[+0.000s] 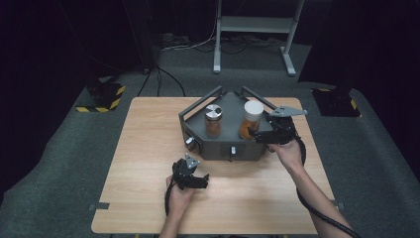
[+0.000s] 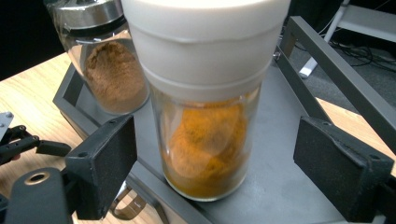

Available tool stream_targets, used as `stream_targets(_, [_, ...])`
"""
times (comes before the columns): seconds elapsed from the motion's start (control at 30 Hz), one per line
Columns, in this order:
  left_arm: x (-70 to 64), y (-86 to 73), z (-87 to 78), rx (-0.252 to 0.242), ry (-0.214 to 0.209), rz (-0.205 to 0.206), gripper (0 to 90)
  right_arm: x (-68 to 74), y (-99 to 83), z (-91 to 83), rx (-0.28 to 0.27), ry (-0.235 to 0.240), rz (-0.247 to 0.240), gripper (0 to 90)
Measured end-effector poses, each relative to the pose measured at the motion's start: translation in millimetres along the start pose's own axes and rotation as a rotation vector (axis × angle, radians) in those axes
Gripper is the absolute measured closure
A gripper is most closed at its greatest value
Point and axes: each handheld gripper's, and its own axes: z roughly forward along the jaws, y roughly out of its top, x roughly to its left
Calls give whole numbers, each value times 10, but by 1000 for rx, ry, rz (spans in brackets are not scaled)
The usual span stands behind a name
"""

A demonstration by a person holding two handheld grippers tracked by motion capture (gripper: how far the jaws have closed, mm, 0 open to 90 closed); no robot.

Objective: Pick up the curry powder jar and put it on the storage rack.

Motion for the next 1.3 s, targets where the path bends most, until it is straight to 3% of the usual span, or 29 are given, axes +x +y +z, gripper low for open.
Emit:
stream_targets(0.57, [-4, 0, 0, 0, 1, -1, 76, 9, -365, -216, 3, -21, -12, 136])
stream_targets(1.0, [-6, 1, 1, 0, 2, -1, 75, -9, -731, -297, 7, -39, 40, 147])
stream_targets(1.3, [-7, 0, 1, 0, 2, -1, 75, -33, -971, -263, 51, -46, 69, 148])
